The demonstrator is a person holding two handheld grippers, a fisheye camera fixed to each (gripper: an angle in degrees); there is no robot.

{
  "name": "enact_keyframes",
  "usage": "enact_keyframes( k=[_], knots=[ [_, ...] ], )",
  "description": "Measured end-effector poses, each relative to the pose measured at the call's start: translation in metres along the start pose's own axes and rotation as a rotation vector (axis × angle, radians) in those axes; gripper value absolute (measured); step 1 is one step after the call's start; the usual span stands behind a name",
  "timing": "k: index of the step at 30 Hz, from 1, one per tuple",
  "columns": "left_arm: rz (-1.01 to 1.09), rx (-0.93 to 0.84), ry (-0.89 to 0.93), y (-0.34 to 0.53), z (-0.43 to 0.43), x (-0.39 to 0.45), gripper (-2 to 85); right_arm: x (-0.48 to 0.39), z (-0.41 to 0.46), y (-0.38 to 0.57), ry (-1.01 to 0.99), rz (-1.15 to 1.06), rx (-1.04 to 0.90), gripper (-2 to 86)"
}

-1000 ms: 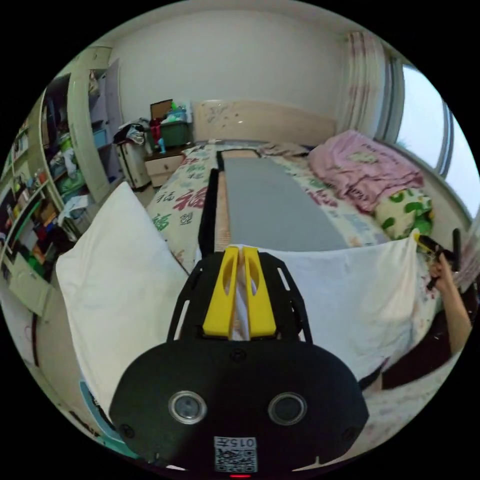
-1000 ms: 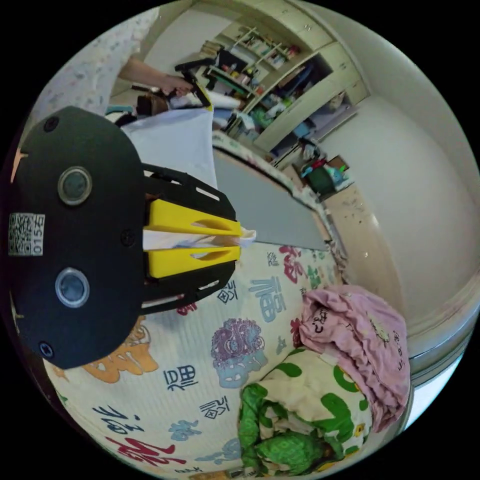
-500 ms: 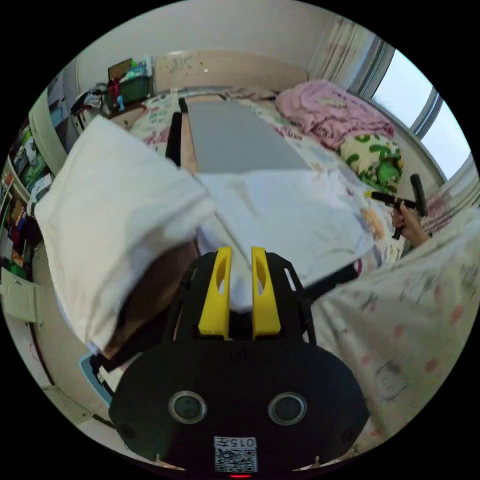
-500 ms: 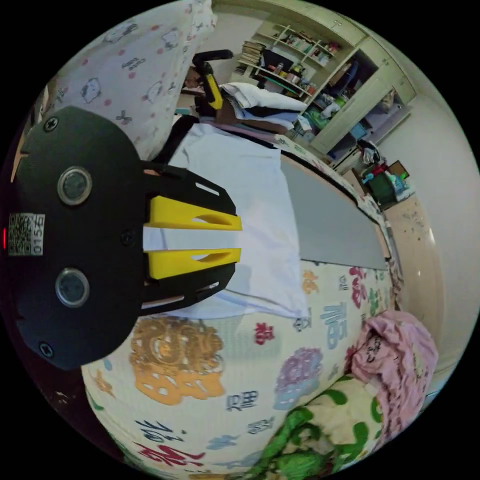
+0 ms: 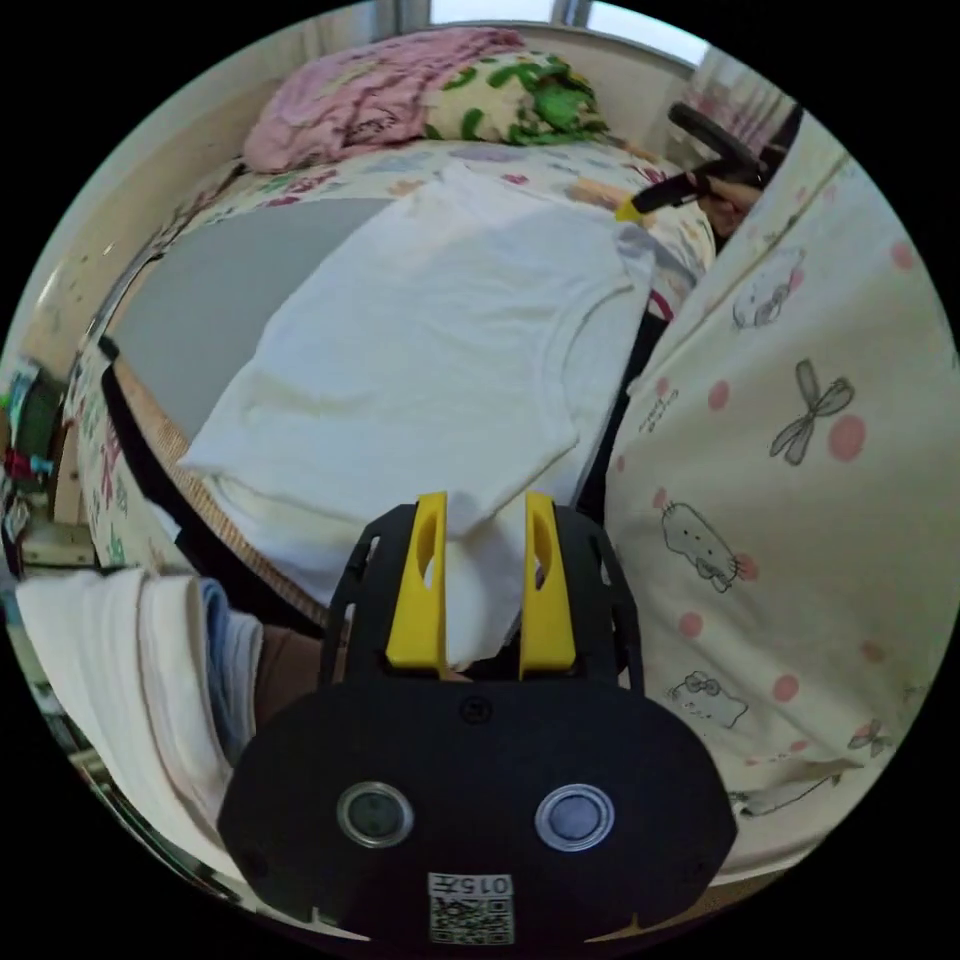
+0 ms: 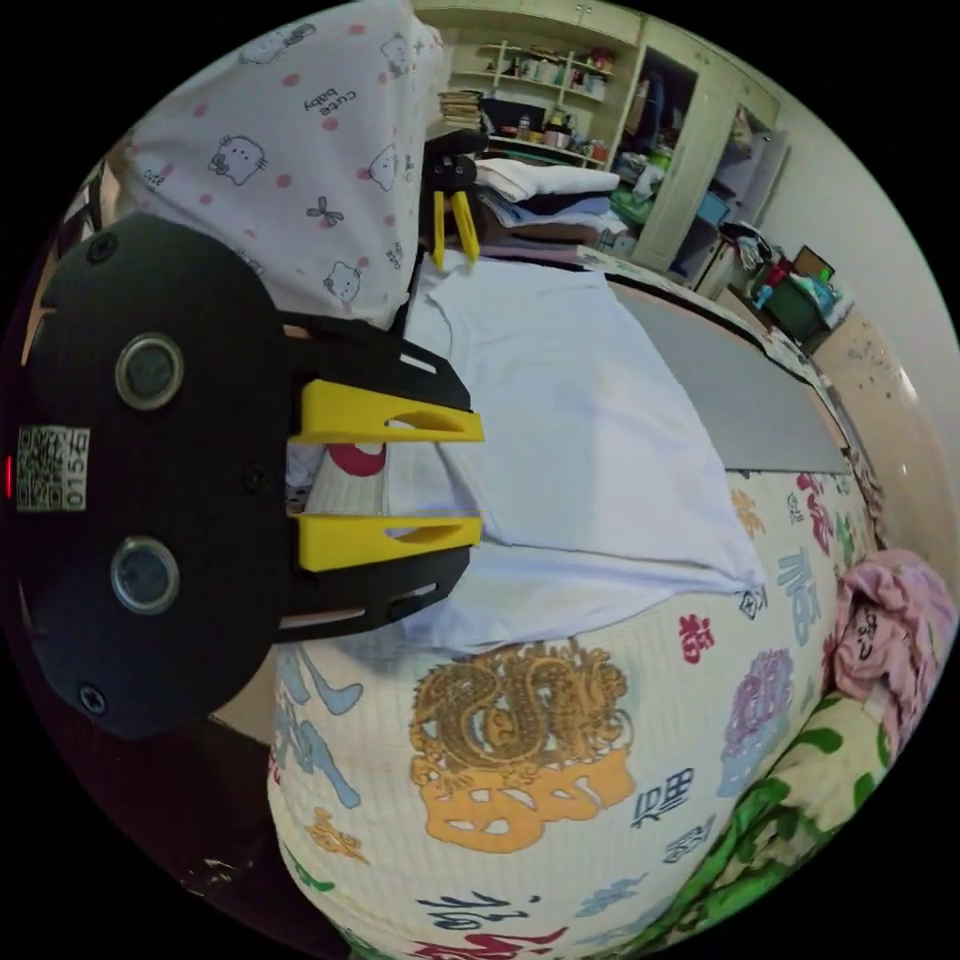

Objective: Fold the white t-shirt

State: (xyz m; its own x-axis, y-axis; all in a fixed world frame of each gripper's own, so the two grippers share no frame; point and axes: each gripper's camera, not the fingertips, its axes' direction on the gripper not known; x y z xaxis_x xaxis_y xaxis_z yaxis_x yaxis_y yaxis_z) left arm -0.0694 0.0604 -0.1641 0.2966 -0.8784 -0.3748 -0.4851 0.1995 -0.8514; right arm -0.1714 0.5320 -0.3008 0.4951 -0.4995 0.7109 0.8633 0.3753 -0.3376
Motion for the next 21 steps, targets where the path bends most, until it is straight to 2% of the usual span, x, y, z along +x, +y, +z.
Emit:
enact_keyframes(
  k=[4,11,13,17,19,21],
  knots=[
    [0.006,-0.072,0.013,-0.018,0.021,0.006,8.0,0.017,0.007,0.003,-0.107,0.062,-0.031,11.9],
    [-0.167,-0.024,0.061,-0.001,0.007,-0.004,0.5,0.034,-0.001,-0.01,-0.204,0.056,-0.096,1.6],
    [-0.252,0.054,0.05,0.011,-0.02,-0.015,0.0,0.034,-0.02,-0.025,-0.237,0.02,-0.07,0.8],
    [-0.392,0.201,0.001,0.024,-0.076,-0.055,-0.1,0.014,-0.085,-0.096,-0.311,-0.1,0.095,0.3],
    [-0.535,0.356,-0.101,0.027,-0.119,-0.106,0.3,-0.012,-0.117,-0.148,-0.282,-0.147,0.202,0.5],
    [-0.702,0.536,-0.129,0.031,-0.15,-0.153,1.2,-0.065,-0.164,-0.207,-0.208,-0.179,0.447,1.4]
  ],
)
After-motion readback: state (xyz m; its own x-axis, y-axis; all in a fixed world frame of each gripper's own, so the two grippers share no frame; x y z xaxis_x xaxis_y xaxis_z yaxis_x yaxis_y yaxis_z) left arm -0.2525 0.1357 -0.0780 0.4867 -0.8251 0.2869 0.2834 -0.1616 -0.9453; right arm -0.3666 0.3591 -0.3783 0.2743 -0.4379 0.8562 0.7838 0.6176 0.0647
